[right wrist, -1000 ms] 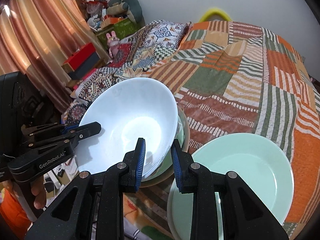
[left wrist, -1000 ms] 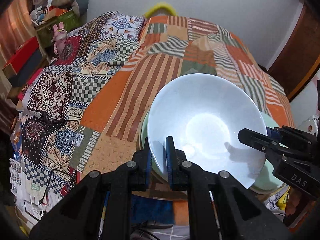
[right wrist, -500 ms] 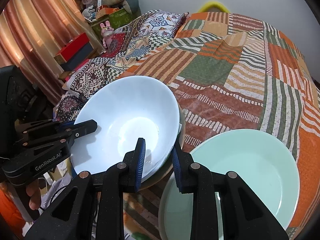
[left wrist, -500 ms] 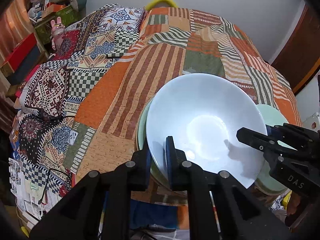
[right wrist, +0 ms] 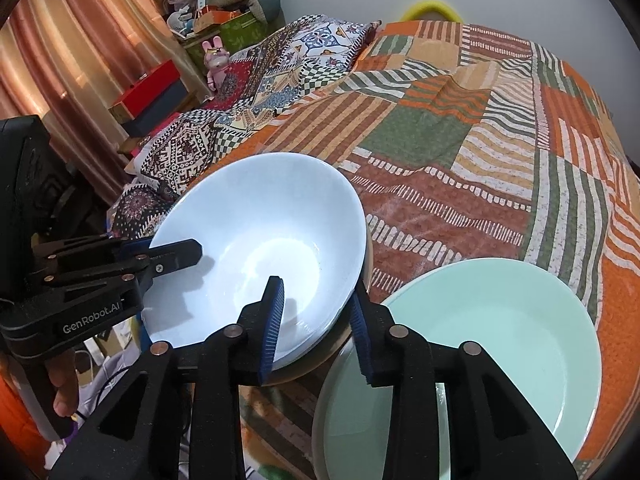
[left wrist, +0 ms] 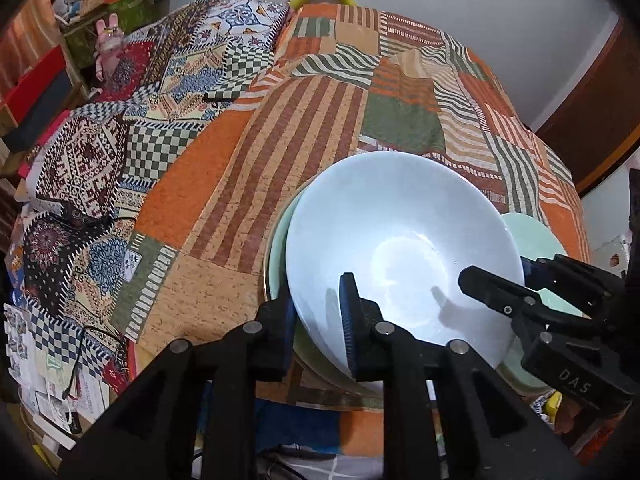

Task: Organize plates and bowls
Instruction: 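Carry the white bowl with both tools over the nested bowl stack, then lower the white bowl with both tools into the nested bowls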

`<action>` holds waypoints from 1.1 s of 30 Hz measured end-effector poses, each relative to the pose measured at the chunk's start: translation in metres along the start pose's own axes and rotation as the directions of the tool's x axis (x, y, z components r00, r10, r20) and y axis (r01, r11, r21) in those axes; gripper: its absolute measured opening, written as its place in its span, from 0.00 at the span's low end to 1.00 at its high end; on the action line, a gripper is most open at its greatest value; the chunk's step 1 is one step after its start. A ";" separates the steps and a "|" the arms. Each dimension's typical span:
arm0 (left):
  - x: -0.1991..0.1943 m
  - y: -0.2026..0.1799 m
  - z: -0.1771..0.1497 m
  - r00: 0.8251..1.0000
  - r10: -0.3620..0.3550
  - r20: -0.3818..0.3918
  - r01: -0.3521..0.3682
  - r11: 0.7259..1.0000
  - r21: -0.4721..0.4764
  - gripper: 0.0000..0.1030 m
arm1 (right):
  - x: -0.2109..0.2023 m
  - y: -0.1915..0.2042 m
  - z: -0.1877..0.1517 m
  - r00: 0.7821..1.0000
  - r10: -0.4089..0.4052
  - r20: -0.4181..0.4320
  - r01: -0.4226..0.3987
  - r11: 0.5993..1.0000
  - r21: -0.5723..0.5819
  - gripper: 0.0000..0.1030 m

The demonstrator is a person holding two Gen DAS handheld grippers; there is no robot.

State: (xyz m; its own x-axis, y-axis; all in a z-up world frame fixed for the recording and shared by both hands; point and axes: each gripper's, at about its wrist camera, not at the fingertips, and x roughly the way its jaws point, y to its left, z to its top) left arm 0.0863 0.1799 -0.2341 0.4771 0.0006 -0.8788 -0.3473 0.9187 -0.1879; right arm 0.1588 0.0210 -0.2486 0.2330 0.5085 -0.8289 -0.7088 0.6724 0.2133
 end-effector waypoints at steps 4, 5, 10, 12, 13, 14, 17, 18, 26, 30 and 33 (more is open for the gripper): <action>-0.004 0.000 0.000 1.000 -0.006 0.000 0.006 1.000 -0.004 0.20 | -0.007 0.002 0.001 1.000 -0.011 0.018 0.012 1.000 -0.019 0.40; -0.005 -0.001 0.000 1.000 -0.004 0.003 0.004 1.000 -0.003 0.20 | -0.010 0.003 0.001 0.999 -0.017 0.031 0.017 1.000 -0.026 0.41; -0.011 -0.001 0.000 1.000 -0.017 0.020 0.017 1.000 -0.001 0.27 | -0.018 0.002 0.005 0.998 -0.026 0.062 0.028 0.999 -0.034 0.45; -0.011 -0.002 0.000 1.000 -0.011 0.019 0.011 1.000 0.002 0.27 | -0.018 -0.001 0.005 0.998 -0.027 0.062 0.029 0.999 -0.024 0.45; -0.011 -0.003 0.001 1.000 -0.006 0.018 0.006 1.000 0.008 0.27 | -0.018 -0.002 0.005 0.998 -0.028 0.061 0.029 0.999 -0.019 0.45; -0.012 -0.004 0.001 1.000 -0.001 0.019 0.001 1.000 0.012 0.27 | -0.018 -0.004 0.004 0.998 -0.029 0.059 0.030 0.999 -0.012 0.45; -0.019 -0.007 0.001 0.997 0.041 0.059 -0.043 0.999 0.024 0.29 | -0.018 -0.009 0.002 0.998 -0.030 0.051 0.030 1.000 0.004 0.45; -0.027 -0.007 0.000 0.994 0.051 0.094 -0.054 0.998 0.032 0.33 | -0.018 -0.010 0.002 0.998 -0.028 0.048 0.028 1.000 0.011 0.45; -0.047 0.008 -0.001 0.982 0.057 0.182 -0.059 0.998 0.007 0.56 | -0.013 -0.011 0.002 0.999 -0.003 0.032 0.002 1.000 0.030 0.45; -0.029 0.021 -0.008 0.991 0.050 0.125 -0.047 0.999 -0.023 0.56 | -0.007 -0.006 0.001 1.000 0.008 0.019 -0.008 1.000 0.022 0.45; -0.017 0.023 -0.015 0.995 0.029 0.094 -0.026 0.999 -0.027 0.56 | -0.001 -0.004 0.002 1.000 0.002 0.007 -0.003 1.000 0.014 0.45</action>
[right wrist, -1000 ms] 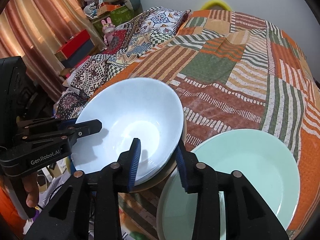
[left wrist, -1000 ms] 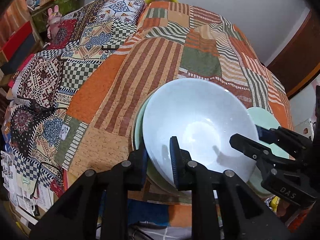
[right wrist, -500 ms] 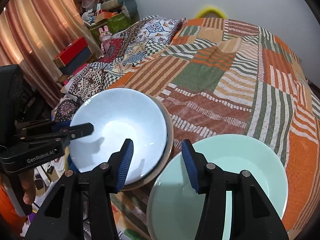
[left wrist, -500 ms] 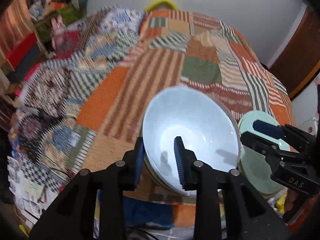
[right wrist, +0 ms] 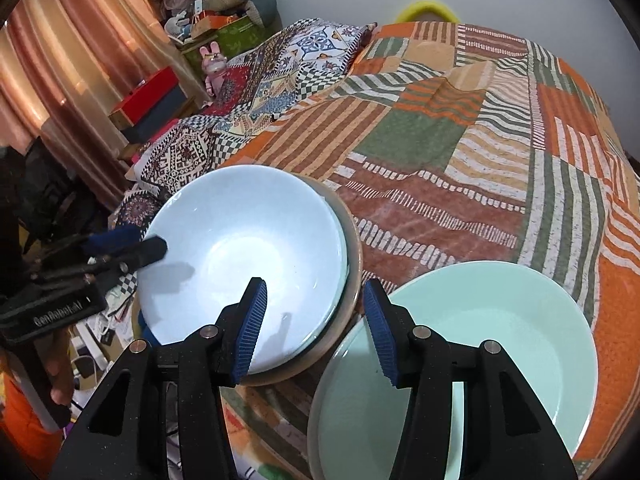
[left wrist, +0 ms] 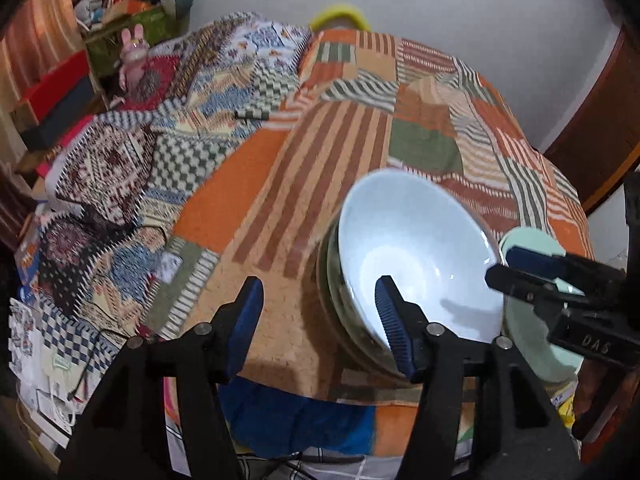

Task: Organize plates and bowls
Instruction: 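Lower the white bowl with both tools into the nested bowls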

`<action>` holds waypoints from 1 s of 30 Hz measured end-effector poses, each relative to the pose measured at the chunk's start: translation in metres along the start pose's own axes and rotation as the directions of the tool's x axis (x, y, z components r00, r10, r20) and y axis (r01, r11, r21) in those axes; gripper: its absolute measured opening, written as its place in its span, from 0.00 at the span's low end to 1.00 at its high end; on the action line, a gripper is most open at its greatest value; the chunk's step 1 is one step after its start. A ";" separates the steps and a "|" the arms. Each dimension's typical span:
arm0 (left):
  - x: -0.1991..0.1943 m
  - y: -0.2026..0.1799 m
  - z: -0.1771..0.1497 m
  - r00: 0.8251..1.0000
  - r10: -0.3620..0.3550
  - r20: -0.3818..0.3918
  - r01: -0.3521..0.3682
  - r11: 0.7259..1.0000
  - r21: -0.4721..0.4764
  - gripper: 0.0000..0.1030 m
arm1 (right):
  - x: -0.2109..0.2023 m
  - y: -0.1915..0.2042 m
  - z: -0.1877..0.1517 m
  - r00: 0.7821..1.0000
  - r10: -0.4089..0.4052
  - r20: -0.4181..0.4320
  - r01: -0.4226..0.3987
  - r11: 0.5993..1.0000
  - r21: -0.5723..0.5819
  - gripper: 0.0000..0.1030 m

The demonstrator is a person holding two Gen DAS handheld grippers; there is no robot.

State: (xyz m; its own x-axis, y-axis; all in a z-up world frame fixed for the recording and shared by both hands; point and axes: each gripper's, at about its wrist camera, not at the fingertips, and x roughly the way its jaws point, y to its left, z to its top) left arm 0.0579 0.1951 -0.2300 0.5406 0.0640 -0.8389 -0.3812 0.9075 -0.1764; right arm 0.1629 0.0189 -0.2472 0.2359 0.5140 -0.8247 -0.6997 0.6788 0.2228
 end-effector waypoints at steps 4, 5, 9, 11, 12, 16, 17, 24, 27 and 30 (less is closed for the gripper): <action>0.009 -0.002 -0.004 0.999 -0.040 -0.021 0.040 0.999 -0.001 0.56 | 0.007 -0.003 0.003 1.000 -0.001 -0.008 0.001 1.000 0.013 0.45; 0.010 -0.001 -0.004 0.998 -0.054 -0.025 0.054 0.999 -0.003 0.56 | 0.008 -0.005 0.004 1.000 0.004 -0.006 -0.004 1.000 0.024 0.45; 0.017 0.000 -0.006 0.994 -0.096 -0.047 0.095 0.995 -0.016 0.56 | 0.015 -0.008 0.008 1.000 0.013 -0.025 -0.012 0.999 0.041 0.45; 0.018 0.002 -0.005 0.993 -0.109 -0.048 0.108 0.994 -0.021 0.55 | 0.018 -0.007 0.008 0.999 0.013 -0.034 -0.012 0.999 0.035 0.45; 0.019 0.002 -0.006 0.991 -0.121 -0.050 0.120 0.993 -0.023 0.52 | 0.019 -0.007 0.008 0.999 0.014 -0.040 -0.013 0.999 0.033 0.44; 0.022 0.002 -0.007 0.985 -0.158 -0.063 0.157 0.987 -0.025 0.43 | 0.026 -0.007 0.006 0.998 0.014 -0.060 -0.012 0.999 0.033 0.41; 0.022 0.001 -0.006 0.986 -0.156 -0.063 0.154 0.988 -0.023 0.43 | 0.028 -0.006 0.005 0.998 0.017 -0.064 -0.015 0.999 0.034 0.41; 0.022 0.001 -0.006 0.988 -0.144 -0.063 0.142 0.989 -0.037 0.41 | 0.026 -0.010 0.006 0.998 0.031 -0.054 -0.027 0.996 0.080 0.37; 0.021 -0.001 -0.004 0.989 -0.132 -0.065 0.129 0.991 -0.040 0.41 | 0.026 -0.007 0.005 0.998 0.014 -0.059 -0.010 0.998 0.066 0.38; 0.020 -0.001 -0.004 0.990 -0.124 -0.064 0.121 0.992 -0.043 0.41 | 0.025 -0.005 0.005 0.998 0.000 -0.063 0.003 0.998 0.055 0.38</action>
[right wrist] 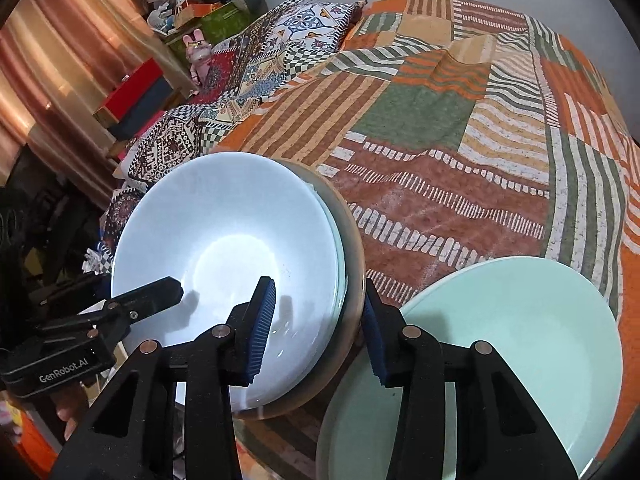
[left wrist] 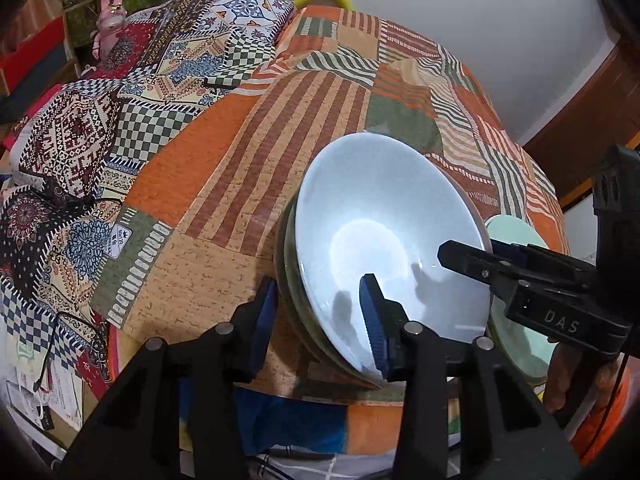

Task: Organize plates and bowls
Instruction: 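Lower the white bowl with both tools into the nested bowls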

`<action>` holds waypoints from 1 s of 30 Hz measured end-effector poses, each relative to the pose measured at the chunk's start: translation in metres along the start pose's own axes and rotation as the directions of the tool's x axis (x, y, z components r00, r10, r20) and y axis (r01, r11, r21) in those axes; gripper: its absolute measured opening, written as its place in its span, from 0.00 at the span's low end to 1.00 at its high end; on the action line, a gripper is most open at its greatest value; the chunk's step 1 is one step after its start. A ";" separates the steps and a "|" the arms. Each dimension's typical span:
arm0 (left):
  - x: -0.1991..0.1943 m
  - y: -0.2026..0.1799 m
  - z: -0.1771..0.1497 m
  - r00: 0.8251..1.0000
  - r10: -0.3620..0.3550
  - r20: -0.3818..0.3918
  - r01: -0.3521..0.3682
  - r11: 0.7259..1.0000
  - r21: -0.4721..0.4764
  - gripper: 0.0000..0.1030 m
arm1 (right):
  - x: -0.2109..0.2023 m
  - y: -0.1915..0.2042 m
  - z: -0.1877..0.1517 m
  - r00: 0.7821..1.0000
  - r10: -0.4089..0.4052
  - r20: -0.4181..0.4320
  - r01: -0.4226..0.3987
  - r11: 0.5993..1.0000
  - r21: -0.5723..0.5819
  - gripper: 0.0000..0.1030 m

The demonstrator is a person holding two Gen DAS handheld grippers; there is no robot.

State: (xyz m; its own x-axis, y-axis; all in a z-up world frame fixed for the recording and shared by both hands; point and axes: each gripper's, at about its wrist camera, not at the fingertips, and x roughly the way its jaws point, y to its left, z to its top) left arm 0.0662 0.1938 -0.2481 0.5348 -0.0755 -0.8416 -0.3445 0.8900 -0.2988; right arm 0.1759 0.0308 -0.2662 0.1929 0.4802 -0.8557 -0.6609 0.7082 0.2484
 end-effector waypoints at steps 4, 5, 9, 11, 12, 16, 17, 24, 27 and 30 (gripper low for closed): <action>-0.001 -0.002 0.000 1.000 0.015 -0.003 -0.015 1.000 0.004 0.41 | -0.002 -0.003 0.002 1.000 0.031 0.000 -0.031 0.999 0.030 0.37; -0.002 -0.002 0.000 1.000 0.017 -0.003 -0.017 1.000 0.006 0.41 | -0.003 -0.003 0.003 0.999 0.033 0.002 -0.033 0.999 0.033 0.37; -0.008 -0.002 0.001 1.000 0.018 0.012 -0.018 1.000 0.003 0.41 | -0.008 0.000 0.004 0.999 0.033 0.019 -0.033 0.999 0.035 0.37; -0.011 -0.004 0.002 1.000 0.018 0.021 -0.019 1.000 0.003 0.41 | -0.011 0.001 0.005 0.999 0.036 0.031 -0.037 0.999 0.040 0.37; -0.013 -0.004 0.003 0.999 0.018 0.028 -0.018 1.000 0.003 0.41 | -0.012 0.001 0.006 0.999 0.036 0.036 -0.037 0.999 0.040 0.37; -0.024 -0.009 0.007 0.998 0.014 0.054 -0.014 1.000 0.007 0.41 | -0.021 0.002 0.007 0.997 0.039 0.060 -0.041 0.998 0.036 0.37; -0.026 -0.011 0.007 0.998 0.012 0.058 -0.013 1.000 0.009 0.41 | -0.024 0.002 0.008 0.997 0.039 0.070 -0.042 0.998 0.038 0.37; -0.048 -0.032 0.011 0.994 -0.004 0.107 -0.001 0.999 0.047 0.41 | -0.048 -0.002 0.007 0.991 0.041 0.125 -0.048 0.997 0.056 0.37; -0.056 -0.042 0.012 0.992 -0.015 0.125 0.007 0.998 0.066 0.41 | -0.060 -0.005 0.004 0.988 0.038 0.149 -0.048 0.997 0.063 0.37; -0.066 -0.056 0.012 0.989 -0.026 0.146 0.012 0.996 0.094 0.41 | -0.075 -0.010 0.001 0.984 0.032 0.177 -0.045 0.996 0.071 0.37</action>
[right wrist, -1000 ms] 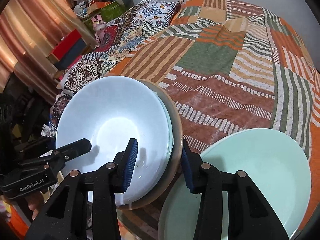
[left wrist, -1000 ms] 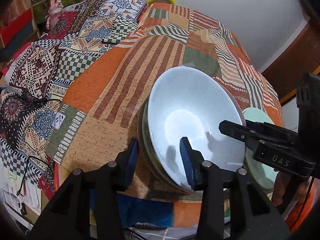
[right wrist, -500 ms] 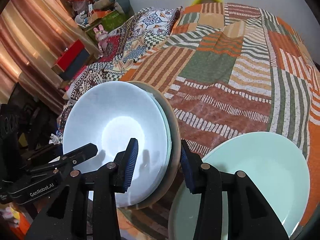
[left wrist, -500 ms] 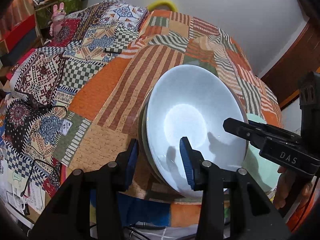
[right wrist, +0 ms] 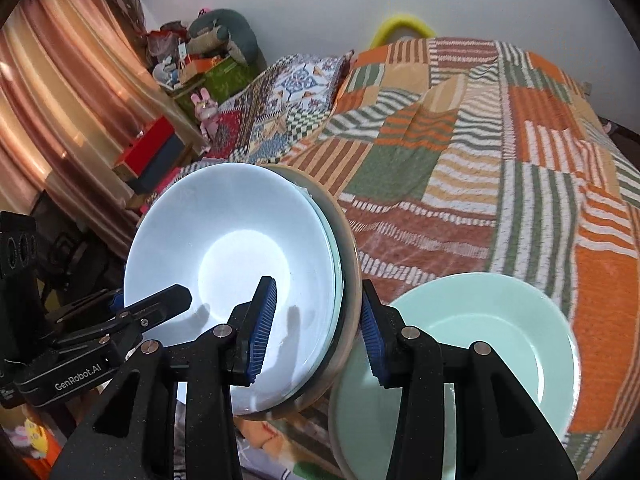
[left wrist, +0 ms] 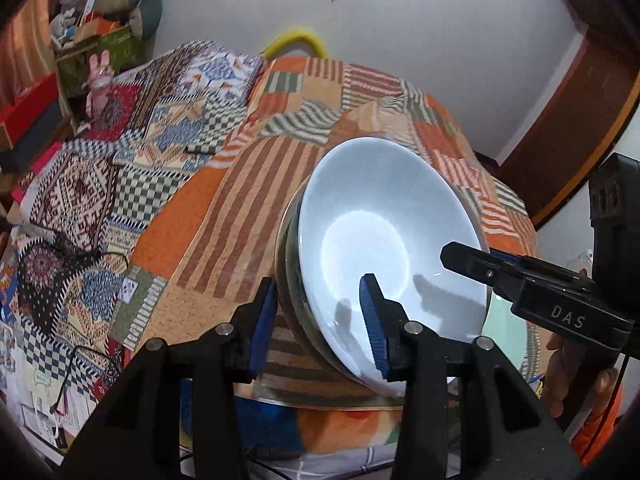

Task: Organize plates and bowls
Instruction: 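Lower the white bowl with both tools into the nested bowls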

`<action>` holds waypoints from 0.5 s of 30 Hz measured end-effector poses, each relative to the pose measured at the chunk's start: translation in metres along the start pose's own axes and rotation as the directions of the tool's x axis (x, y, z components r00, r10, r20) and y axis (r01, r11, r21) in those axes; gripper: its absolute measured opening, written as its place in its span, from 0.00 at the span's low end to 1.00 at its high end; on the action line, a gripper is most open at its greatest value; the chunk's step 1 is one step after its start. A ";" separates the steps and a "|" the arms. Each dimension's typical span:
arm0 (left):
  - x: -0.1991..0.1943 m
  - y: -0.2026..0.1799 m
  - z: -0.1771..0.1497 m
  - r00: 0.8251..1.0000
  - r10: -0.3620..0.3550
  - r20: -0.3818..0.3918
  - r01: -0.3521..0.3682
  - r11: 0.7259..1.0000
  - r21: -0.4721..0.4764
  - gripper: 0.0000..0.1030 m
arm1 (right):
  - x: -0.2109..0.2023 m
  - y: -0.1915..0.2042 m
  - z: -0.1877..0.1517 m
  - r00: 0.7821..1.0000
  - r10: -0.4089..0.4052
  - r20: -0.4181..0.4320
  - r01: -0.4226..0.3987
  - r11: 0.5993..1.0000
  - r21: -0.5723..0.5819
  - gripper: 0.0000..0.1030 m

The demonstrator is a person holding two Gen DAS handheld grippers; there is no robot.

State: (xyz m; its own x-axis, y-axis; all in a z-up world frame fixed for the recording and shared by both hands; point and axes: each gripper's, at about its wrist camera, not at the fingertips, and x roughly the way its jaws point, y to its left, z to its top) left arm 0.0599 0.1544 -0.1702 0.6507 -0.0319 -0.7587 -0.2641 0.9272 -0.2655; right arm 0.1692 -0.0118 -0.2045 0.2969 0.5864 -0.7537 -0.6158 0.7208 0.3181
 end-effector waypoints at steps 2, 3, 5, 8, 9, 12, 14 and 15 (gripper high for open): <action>-0.005 -0.009 0.001 1.000 -0.012 0.009 0.012 1.000 0.013 0.41 | -0.011 -0.004 0.000 1.000 -0.006 0.020 0.006 1.000 0.004 0.37; -0.007 -0.015 0.001 1.000 -0.021 0.012 0.021 1.000 0.022 0.41 | -0.016 -0.006 0.000 1.000 -0.010 0.029 0.009 1.000 0.005 0.37; -0.010 -0.023 0.001 0.999 -0.034 0.014 0.034 0.999 0.034 0.41 | -0.027 -0.010 -0.003 0.999 -0.018 0.047 0.018 1.000 0.010 0.37; -0.012 -0.040 0.000 0.999 -0.049 0.017 0.048 0.996 0.069 0.41 | -0.041 -0.017 -0.005 0.997 -0.033 0.068 0.032 0.999 0.019 0.37; -0.013 -0.046 -0.001 0.998 -0.055 0.016 0.054 0.995 0.078 0.41 | -0.046 -0.020 -0.007 0.996 -0.038 0.076 0.036 0.999 0.024 0.37; -0.013 -0.059 -0.002 0.997 -0.073 0.010 0.072 0.993 0.099 0.41 | -0.059 -0.028 -0.013 0.994 -0.061 0.092 0.057 0.998 0.039 0.37; -0.011 -0.069 -0.004 0.997 -0.080 0.003 0.079 0.990 0.117 0.41 | -0.067 -0.035 -0.018 0.993 -0.075 0.097 0.070 0.996 0.053 0.37; -0.009 -0.075 -0.006 0.996 -0.085 -0.003 0.085 0.988 0.126 0.41 | -0.069 -0.038 -0.019 0.992 -0.078 0.097 0.073 0.996 0.058 0.37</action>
State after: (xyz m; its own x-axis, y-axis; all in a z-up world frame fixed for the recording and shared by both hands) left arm 0.0696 0.0830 -0.1466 0.6687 -0.1119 -0.7351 -0.1161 0.9608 -0.2519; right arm 0.1578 -0.0867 -0.1751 0.4138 0.5615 -0.7166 -0.5490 0.7818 0.2955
